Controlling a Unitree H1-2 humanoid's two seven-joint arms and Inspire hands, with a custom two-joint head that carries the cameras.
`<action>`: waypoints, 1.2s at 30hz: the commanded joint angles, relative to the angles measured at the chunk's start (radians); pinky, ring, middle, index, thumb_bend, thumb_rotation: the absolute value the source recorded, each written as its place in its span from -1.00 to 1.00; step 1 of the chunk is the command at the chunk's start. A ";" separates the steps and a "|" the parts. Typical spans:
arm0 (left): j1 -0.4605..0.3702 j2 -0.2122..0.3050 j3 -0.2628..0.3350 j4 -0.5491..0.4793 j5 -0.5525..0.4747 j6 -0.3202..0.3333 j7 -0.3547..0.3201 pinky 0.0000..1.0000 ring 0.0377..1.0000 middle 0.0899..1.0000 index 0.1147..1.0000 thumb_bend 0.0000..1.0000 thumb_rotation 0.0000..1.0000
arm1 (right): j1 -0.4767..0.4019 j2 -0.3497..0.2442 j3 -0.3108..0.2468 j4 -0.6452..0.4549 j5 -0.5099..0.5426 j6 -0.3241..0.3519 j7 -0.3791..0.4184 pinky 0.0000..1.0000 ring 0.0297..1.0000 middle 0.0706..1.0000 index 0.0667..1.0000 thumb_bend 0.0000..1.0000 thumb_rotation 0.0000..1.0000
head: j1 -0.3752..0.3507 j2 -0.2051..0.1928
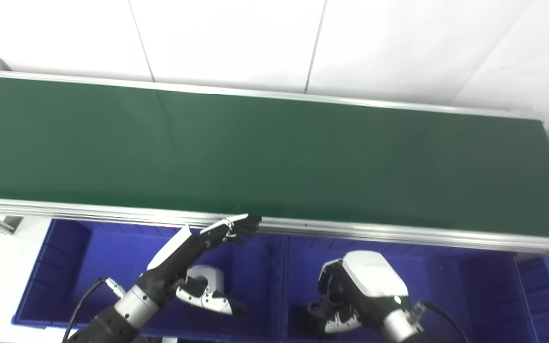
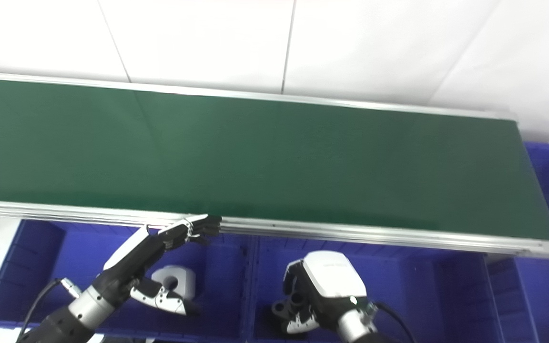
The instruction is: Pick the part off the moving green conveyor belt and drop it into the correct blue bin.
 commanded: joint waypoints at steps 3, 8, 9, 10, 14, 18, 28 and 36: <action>0.002 0.002 0.004 -0.041 -0.009 0.002 0.008 0.50 0.63 0.69 0.69 0.43 -0.61 | -0.004 0.046 -0.004 -0.034 -0.146 0.018 0.114 -0.43 -0.23 -0.10 0.58 0.08 -1.00 | 0.000 0.007; 0.001 0.005 0.006 -0.048 -0.021 0.017 0.003 0.50 0.64 0.69 0.69 0.43 -0.63 | 0.004 0.094 -0.020 -0.043 -0.251 -0.003 0.176 -0.51 -0.40 -0.19 0.69 0.13 -0.11 | 0.000 0.009; 0.000 0.006 0.006 -0.049 -0.021 0.017 0.003 0.50 0.64 0.69 0.69 0.43 -0.63 | 0.007 0.101 -0.024 -0.043 -0.256 -0.006 0.168 -0.51 -0.40 -0.19 0.70 0.13 -0.08 | 0.000 0.009; 0.000 0.007 0.006 -0.049 -0.020 0.018 0.003 0.50 0.64 0.69 0.69 0.43 -0.62 | 0.010 0.106 -0.027 -0.043 -0.260 -0.009 0.161 -0.55 -0.44 -0.24 0.70 0.15 -0.10 | 0.000 0.009; -0.002 0.007 0.008 -0.047 -0.017 0.016 0.005 0.49 0.63 0.68 0.69 0.43 -0.64 | 0.028 0.115 -0.036 -0.061 -0.257 -0.024 0.110 0.52 0.58 0.61 0.69 0.25 -0.03 | 0.001 0.009; -0.001 0.008 0.008 -0.045 -0.014 0.011 0.006 0.48 0.62 0.68 0.69 0.43 -0.64 | 0.069 0.137 -0.057 -0.099 -0.148 -0.022 -0.001 0.60 0.63 0.64 0.68 0.31 -0.09 | 0.005 0.009; 0.016 0.002 0.017 -0.059 -0.012 0.037 0.015 0.37 0.54 0.66 0.72 0.44 -0.58 | 0.254 0.196 -0.139 -0.183 0.452 -0.093 -0.295 0.43 0.61 0.68 0.75 0.42 -0.23 | 0.040 0.006; 0.028 -0.011 0.025 -0.057 -0.006 0.042 0.026 0.34 0.53 0.65 0.74 0.44 -0.59 | 0.282 0.147 -0.157 -0.104 0.633 -0.204 -0.438 0.49 0.65 0.73 0.81 0.48 -0.23 | 0.115 -0.002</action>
